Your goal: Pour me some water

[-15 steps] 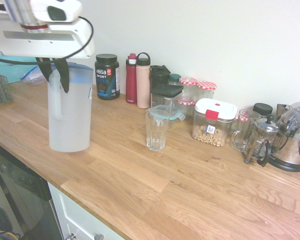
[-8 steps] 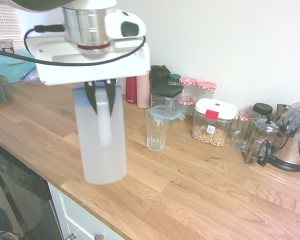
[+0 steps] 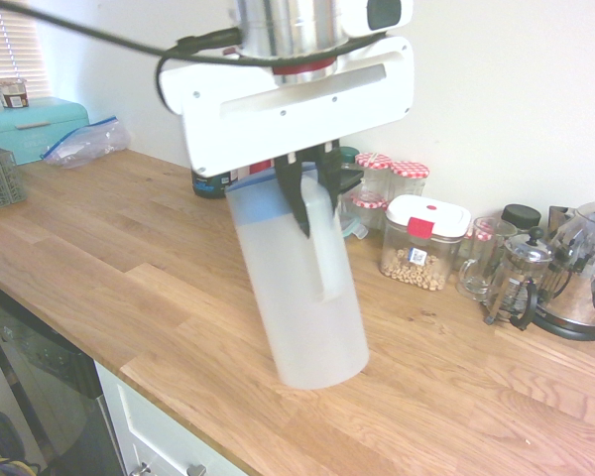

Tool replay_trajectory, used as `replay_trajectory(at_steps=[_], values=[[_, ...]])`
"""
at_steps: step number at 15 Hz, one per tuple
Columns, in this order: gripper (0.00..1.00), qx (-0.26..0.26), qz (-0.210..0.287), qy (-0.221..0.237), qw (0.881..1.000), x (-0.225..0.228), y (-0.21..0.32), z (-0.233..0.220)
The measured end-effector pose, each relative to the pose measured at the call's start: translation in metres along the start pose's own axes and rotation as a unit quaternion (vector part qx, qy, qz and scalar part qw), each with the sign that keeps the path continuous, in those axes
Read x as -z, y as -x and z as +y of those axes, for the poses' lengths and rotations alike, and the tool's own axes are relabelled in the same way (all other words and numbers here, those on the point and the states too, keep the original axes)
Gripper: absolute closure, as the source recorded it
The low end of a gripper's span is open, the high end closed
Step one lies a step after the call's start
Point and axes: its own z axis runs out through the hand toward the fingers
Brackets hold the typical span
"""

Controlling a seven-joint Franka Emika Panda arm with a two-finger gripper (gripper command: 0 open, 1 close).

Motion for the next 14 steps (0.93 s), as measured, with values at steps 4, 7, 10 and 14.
replay_trajectory(at_steps=[4,7,10,14], values=[[1.00,0.024,-0.063,0.089,0.994,-0.001,-0.070,-0.012],[1.00,0.045,-0.104,0.147,0.983,-0.014,-0.100,-0.035],[1.00,0.055,-0.135,0.192,0.971,-0.043,-0.118,-0.051],[1.00,0.062,-0.152,0.223,0.961,-0.064,-0.130,-0.064]])
